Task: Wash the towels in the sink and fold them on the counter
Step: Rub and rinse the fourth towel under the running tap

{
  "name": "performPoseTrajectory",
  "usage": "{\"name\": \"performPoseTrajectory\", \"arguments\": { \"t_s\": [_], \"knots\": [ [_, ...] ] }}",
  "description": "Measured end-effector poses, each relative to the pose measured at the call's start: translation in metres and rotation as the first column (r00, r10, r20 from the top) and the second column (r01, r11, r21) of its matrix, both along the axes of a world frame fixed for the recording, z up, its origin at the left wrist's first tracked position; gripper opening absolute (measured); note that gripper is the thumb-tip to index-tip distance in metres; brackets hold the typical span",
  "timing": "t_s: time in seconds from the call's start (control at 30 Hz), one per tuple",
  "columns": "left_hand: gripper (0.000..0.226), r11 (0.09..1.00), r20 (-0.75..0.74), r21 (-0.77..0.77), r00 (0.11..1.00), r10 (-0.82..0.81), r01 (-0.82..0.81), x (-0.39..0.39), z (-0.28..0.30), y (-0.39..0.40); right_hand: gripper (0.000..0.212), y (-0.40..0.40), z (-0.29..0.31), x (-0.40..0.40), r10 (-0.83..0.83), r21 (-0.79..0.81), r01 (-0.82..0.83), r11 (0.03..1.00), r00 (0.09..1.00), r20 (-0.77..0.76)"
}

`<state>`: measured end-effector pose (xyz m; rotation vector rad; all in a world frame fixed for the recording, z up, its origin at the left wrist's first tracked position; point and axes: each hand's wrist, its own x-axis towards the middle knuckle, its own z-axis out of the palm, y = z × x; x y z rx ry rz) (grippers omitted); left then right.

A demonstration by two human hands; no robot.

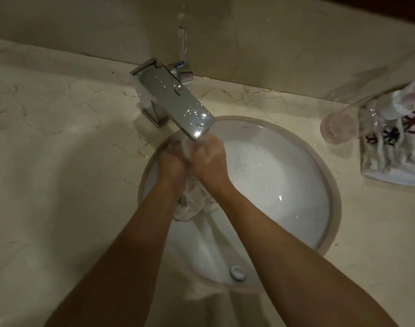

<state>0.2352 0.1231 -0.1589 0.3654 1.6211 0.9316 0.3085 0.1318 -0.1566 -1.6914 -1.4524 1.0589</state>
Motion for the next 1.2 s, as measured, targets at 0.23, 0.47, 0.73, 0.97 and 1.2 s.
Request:
{"name": "performPoseTrajectory", "arguments": {
  "t_s": [0.23,0.47,0.73,0.97,1.2],
  "knots": [
    [0.019,0.976,-0.274,0.120,0.951,-0.144,0.183,-0.010,0.022,-0.048,0.039,0.000,0.008,0.073,-0.201,-0.195,0.167,0.966,0.965,-0.168],
    [0.051,0.699,-0.412,-0.227,0.584,-0.699,0.678,-0.031,0.023,-0.077,0.043,-0.103,-0.002,0.128,-0.050,-0.727,-0.158,0.668,0.965,-0.256],
    [0.026,0.414,-0.709,-0.515,-0.102,-0.698,0.750,-0.050,0.046,-0.105,0.076,-0.120,-0.052,0.099,-0.082,-0.676,0.146,0.722,0.989,0.126],
    [0.026,0.880,-0.127,-0.073,0.871,-0.475,0.469,-0.027,0.065,-0.098,0.037,-0.105,-0.038,0.095,-0.049,-0.558,0.091,0.825,0.995,0.088],
    [0.021,0.899,0.346,-0.112,0.831,0.435,-0.424,-0.006,0.037,-0.076,0.018,-0.060,0.023,0.121,-0.660,-0.678,0.116,0.726,0.394,-0.640]
  ]
}}
